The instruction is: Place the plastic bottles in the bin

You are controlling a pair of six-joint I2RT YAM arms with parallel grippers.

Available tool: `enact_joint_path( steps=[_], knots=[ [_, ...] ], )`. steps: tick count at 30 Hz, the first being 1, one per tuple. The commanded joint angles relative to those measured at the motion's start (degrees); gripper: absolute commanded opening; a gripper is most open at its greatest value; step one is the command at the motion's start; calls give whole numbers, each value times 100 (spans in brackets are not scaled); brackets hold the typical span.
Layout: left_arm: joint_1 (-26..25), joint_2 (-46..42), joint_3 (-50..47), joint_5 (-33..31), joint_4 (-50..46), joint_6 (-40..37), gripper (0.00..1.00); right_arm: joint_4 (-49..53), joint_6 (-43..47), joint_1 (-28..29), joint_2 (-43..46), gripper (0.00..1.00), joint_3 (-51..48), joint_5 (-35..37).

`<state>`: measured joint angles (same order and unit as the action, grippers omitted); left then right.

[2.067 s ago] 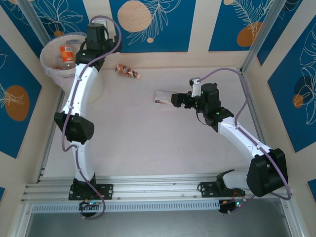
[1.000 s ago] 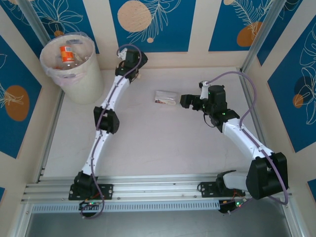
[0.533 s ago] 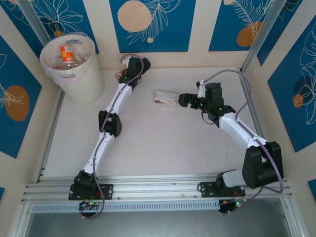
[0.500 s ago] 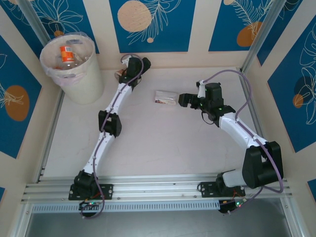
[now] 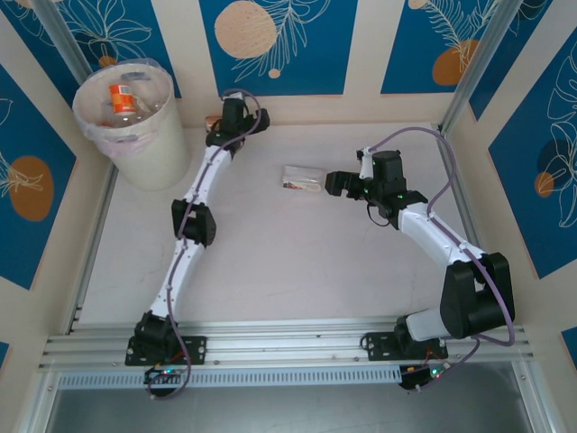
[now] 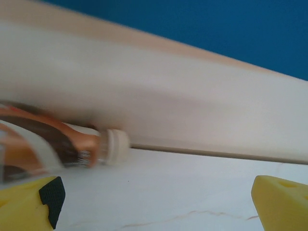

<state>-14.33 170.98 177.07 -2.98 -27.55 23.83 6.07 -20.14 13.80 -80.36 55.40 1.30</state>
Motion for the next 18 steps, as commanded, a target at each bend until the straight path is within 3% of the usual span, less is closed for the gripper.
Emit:
enact_joint_path(
  steps=[1, 6, 8, 18],
  knots=[
    [492, -455, 398, -36, -649, -717, 100, -9, 7, -39, -2, 100, 99, 2],
    [870, -338, 398, -263, -565, -306, 100, -18, -73, -36, -77, 100, 164, -33],
    [970, -256, 382, -68, -350, -248, 100, -40, -103, -44, -72, 100, 160, -9],
    [988, 109, 165, 138, 67, -95, 100, -168, -240, -18, -320, 100, 361, -103]
  ],
)
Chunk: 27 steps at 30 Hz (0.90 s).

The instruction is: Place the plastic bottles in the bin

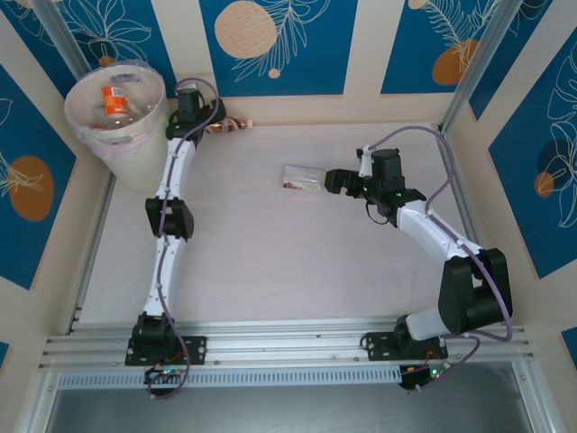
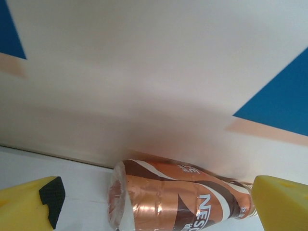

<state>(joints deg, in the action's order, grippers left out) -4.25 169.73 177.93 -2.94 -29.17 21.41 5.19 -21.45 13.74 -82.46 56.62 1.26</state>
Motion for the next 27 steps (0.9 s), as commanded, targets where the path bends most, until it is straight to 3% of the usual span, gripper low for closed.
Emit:
enact_joint_path(
  steps=[1, 7, 18, 27],
  knots=[
    [-36, 268, 44, 180, 272, 206, 100, -70, -114, -4, -143, 100, 272, -101],
    [-102, 482, -36, 383, 455, 464, 100, -99, -128, 24, -249, 100, 364, -75],
    [-256, 450, -91, 1952, 1021, 126, 100, -115, -114, 77, -438, 100, 514, -100],
    [-313, -95, -74, 2941, -363, -950, 100, -239, -125, 105, -480, 100, 464, -130]
  ],
)
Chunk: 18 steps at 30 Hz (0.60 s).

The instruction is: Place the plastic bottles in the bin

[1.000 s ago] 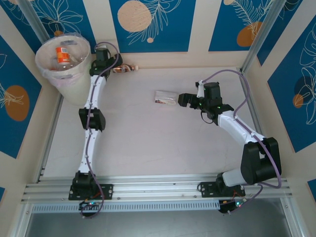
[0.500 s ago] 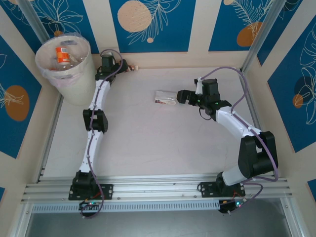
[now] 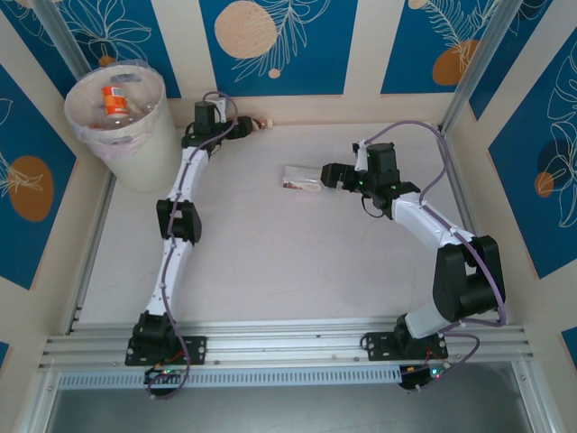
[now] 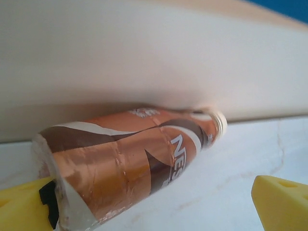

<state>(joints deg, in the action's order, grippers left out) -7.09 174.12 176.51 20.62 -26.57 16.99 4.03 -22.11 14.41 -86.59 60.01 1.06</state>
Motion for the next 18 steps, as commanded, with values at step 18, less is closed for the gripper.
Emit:
enact_joint_path(
  steps=[18],
  knots=[
    [-719, -1350, 455, 1126, -3487, -2068, 97, -209, -13, 39, -127, 100, 124, -141]
  ],
)
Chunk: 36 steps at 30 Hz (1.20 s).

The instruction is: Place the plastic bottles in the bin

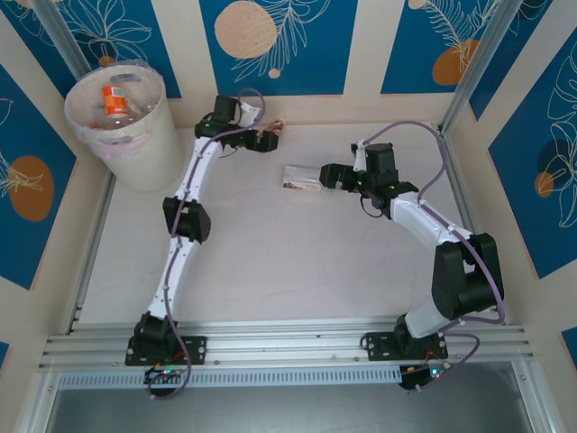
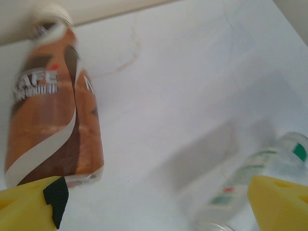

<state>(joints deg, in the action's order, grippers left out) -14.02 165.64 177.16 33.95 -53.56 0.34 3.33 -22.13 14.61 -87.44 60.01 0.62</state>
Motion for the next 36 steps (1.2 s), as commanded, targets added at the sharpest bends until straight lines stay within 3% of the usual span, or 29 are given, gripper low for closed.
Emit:
enact_joint_path(
  steps=[1, 6, 12, 14, 17, 19, 25, 30, 36],
  knots=[
    [-58, -532, 389, -532, -858, -334, 99, -155, -11, 22, -45, 100, 125, -103],
    [-518, -307, 389, -3062, -630, 56, 100, -183, -28, 16, -64, 99, 143, -162],
    [-954, 204, 389, -4015, 203, 915, 100, -139, 7, 3, -154, 100, 240, -86],
    [-921, 322, 390, -3777, 478, 1439, 100, -234, 127, -69, -421, 100, 451, -378],
    [-841, 514, 385, -2588, 1134, 2122, 100, 202, 79, -217, -1259, 100, 1381, -937],
    [-830, 617, 389, -2153, 1494, 2293, 100, 425, -140, -305, -1847, 100, 2044, -959],
    [-814, 811, 381, -2343, 1874, 2443, 100, 749, -1359, -564, -3498, 97, 4030, -1207],
    [-683, 1068, 372, -1664, 2576, 2989, 100, 1477, -1570, -526, -4984, 88, 6052, -1790],
    [-664, 1163, 50, -1399, 3452, 3467, 100, 2469, -1830, -469, -6531, 73, 8373, -2148]
  ],
)
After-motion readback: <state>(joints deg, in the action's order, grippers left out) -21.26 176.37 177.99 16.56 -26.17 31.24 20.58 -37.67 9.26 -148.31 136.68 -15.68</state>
